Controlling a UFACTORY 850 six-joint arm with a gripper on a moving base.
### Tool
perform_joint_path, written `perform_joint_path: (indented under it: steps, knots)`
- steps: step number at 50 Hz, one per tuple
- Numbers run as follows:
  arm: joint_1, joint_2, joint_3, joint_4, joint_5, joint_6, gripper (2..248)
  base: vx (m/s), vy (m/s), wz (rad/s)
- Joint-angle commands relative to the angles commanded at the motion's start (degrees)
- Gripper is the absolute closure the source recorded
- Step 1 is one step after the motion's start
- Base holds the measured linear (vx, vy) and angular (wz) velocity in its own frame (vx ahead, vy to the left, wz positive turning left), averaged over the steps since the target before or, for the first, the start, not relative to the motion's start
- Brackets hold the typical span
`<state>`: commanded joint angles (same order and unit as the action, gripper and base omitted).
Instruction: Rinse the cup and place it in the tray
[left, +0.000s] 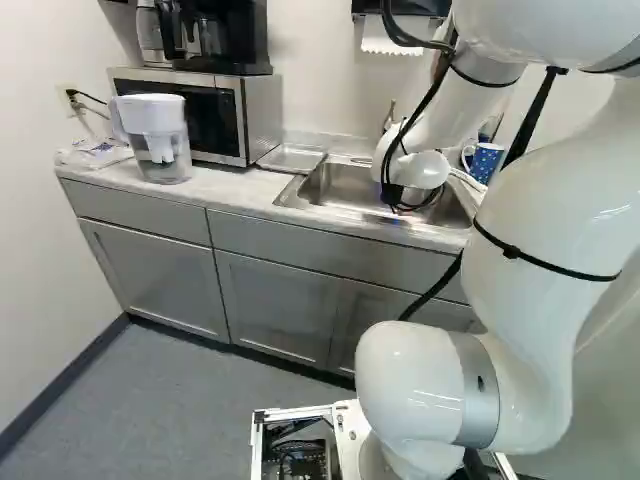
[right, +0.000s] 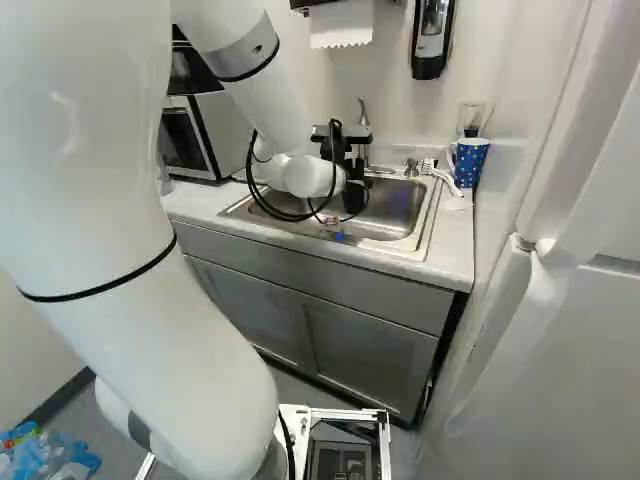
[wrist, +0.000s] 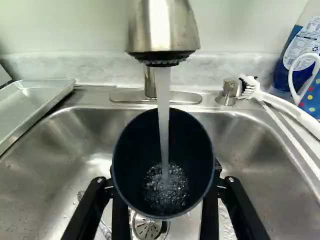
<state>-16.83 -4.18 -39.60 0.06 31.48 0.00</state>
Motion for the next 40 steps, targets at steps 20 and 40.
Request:
perform_joint_path:
  steps: [20,40]
  knots:
    - [0.0,0.0,0.0,0.0,0.0,0.0,125,0.0,0.0,0.0]
    - [0.0,0.0,0.0,0.0,0.0,0.0,125,0.0,0.0,0.0]
